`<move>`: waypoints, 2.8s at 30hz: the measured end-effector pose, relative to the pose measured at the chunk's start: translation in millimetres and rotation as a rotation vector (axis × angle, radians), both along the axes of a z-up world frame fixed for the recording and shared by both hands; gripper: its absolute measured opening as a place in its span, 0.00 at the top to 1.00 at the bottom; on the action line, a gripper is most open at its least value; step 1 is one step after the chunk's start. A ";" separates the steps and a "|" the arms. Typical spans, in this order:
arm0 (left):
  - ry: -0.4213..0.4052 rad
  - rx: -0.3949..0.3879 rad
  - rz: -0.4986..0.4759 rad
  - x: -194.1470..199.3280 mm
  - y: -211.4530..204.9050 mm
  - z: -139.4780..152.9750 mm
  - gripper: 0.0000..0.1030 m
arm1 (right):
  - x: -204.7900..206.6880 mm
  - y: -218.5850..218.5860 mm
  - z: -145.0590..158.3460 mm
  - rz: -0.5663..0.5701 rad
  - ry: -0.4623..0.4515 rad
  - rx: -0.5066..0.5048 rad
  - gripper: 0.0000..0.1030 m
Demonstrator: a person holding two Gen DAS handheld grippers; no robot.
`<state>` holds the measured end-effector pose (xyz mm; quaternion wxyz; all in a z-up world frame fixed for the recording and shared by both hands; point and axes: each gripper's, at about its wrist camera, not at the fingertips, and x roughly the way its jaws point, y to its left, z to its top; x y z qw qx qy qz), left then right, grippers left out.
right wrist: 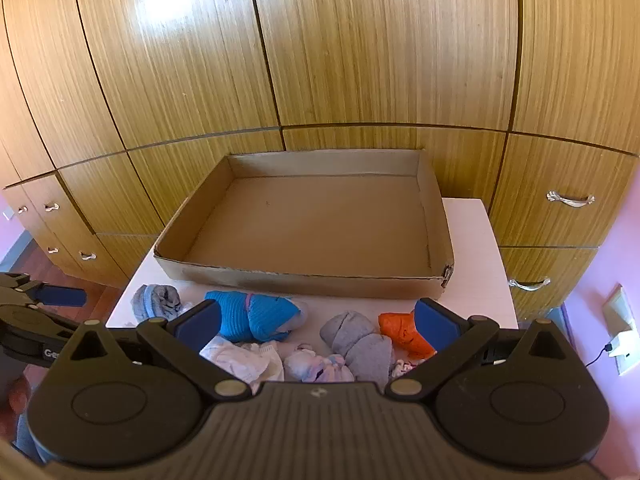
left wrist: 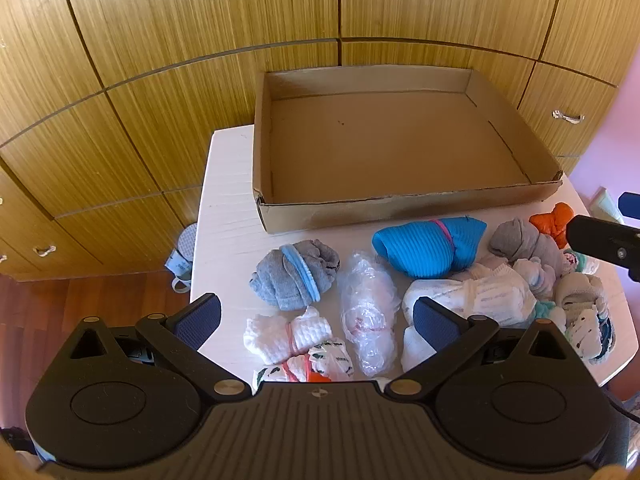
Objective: Organize objects
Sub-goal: 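Reach both grippers toward the rolled clothes on the table, then carry orange bundle with left gripper while right carries white knit bundle into tray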
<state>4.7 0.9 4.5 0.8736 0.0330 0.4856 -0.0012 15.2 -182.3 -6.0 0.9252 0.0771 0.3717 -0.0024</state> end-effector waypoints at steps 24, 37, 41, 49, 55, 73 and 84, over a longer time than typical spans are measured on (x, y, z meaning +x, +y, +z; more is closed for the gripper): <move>-0.015 0.002 -0.019 -7.3 -1.2 1.7 0.01 | -3.0 -4.6 7.1 0.017 -0.010 0.005 0.00; -0.087 0.004 -0.047 -69.0 21.6 -22.2 0.01 | -57.9 -30.5 6.9 0.060 -0.085 -0.051 0.00; -0.072 -0.039 -0.042 -91.0 31.4 -37.0 0.01 | -82.9 -43.1 -12.0 0.046 -0.062 -0.096 0.00; -0.079 -0.047 -0.101 -88.9 24.1 -50.9 0.01 | -84.4 -51.4 -52.5 0.019 0.018 -0.101 0.04; -0.049 -0.097 -0.100 -89.1 32.8 -55.4 0.01 | -79.1 -60.1 -66.4 0.006 0.027 -0.054 0.15; 0.005 -0.101 -0.158 -86.3 41.0 -68.9 0.03 | -55.9 -53.4 -84.4 0.063 0.071 0.015 0.60; -0.061 -0.062 -0.228 -101.7 21.8 -63.2 0.56 | -69.1 -63.9 -75.1 0.034 0.030 0.035 0.62</move>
